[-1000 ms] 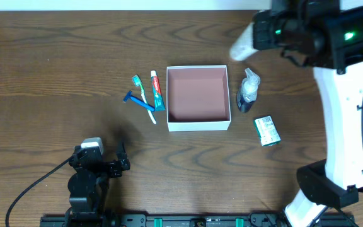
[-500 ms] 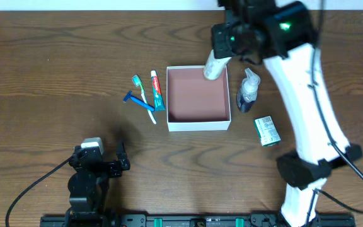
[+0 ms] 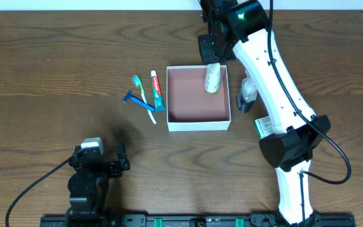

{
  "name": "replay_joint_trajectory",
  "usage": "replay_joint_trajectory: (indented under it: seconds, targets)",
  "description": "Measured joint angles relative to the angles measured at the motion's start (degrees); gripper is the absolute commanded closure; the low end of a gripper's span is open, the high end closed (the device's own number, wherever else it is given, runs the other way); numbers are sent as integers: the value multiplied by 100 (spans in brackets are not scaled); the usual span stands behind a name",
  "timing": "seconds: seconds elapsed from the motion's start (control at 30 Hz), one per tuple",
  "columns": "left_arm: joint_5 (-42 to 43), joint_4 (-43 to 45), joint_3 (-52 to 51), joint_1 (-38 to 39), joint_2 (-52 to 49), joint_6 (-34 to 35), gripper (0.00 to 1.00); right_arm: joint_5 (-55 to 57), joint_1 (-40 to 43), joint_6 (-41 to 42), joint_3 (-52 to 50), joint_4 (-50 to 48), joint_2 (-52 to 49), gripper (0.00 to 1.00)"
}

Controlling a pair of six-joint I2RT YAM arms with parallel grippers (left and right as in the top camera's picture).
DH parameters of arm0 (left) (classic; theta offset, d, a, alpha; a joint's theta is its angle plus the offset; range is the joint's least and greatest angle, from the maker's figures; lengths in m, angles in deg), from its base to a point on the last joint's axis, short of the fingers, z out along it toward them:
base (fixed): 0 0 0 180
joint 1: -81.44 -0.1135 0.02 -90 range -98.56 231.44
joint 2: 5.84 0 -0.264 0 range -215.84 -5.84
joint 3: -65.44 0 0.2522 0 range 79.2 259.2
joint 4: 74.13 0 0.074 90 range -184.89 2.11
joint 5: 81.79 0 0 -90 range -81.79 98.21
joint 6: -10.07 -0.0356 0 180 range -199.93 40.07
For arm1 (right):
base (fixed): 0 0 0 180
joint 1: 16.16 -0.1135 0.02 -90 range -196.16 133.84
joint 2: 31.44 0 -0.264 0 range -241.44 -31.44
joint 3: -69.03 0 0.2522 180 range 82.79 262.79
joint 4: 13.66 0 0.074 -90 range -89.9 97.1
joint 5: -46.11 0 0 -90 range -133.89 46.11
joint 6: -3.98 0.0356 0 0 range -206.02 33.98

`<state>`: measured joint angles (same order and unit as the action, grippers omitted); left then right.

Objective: Pack container
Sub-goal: 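Carry the lotion tube into the box and release it upright, then move the right gripper to the blue-liquid bottle and grasp it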

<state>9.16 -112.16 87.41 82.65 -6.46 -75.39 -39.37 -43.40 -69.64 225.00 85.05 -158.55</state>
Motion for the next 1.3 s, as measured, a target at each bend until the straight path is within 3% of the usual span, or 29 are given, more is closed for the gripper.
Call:
replay_joint_trajectory:
  seconds: [0.33, 0.4, 0.43, 0.77, 0.93, 1.17, 1.3]
  targets:
    - [0, -2, 0, 0, 0, 0, 2, 225, 24, 105, -11, -146, -2, 91]
    - [0, 0, 0, 0, 0, 0, 2, 264, 39, 120, -15, -149, -2, 86]
    - [0, 0, 0, 0, 0, 0, 2, 280, 74, 138, -20, -149, -2, 79]
    - [0, 0, 0, 0, 0, 0, 2, 326, 157, 192, -22, -179, 0, 62]
    - [0, 0, 0, 0, 0, 0, 2, 326, 181, 122, -20, -74, 81, 47]
    - [0, 0, 0, 0, 0, 0, 2, 374, 505, 101, -17, 673, 632, 46]
    - [0, 0, 0, 0, 0, 0, 2, 422, 890, 118, -9, 1099, 813, 40]
